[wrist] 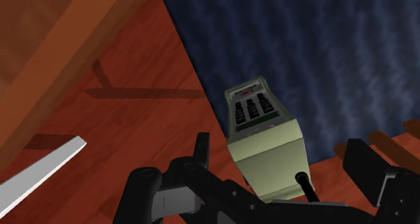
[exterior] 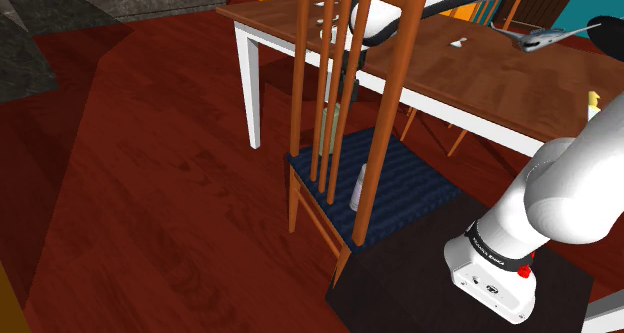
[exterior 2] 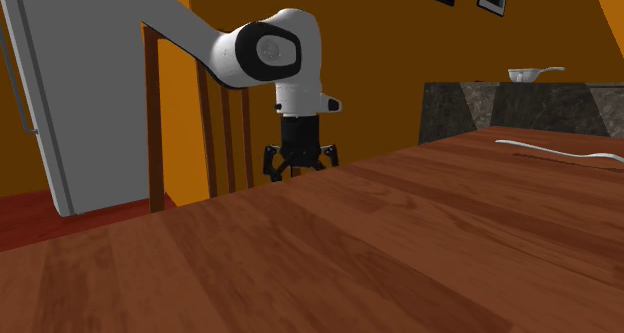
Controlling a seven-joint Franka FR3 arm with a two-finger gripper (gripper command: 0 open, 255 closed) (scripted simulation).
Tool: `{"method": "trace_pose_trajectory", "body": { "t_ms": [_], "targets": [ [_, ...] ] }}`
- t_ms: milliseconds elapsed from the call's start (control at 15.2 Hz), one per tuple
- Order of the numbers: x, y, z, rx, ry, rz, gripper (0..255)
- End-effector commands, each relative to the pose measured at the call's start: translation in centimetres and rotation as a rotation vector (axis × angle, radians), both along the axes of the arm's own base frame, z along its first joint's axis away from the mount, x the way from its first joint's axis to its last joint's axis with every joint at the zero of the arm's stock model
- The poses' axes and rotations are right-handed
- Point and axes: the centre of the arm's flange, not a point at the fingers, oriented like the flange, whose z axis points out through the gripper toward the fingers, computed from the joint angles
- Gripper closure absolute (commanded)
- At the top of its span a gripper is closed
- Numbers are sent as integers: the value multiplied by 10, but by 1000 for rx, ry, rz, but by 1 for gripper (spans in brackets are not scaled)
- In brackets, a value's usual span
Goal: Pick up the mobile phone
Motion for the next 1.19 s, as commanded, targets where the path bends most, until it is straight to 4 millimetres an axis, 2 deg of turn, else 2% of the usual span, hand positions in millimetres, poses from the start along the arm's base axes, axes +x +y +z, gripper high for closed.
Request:
{"method": "trace_pose_trajectory", "body": {
  "t_ms": [0, 330, 462, 528, 1122],
  "targets": [
    [4, 2, -10, -2, -3, 17, 0],
    [4, 2, -36, -2, -3, 17, 0],
    [4, 2, -39, -2, -3, 17, 0],
    [4, 2, -39, -2, -3, 17, 255],
    [4, 2, -39, -2, -3, 17, 255]
  ]
}}
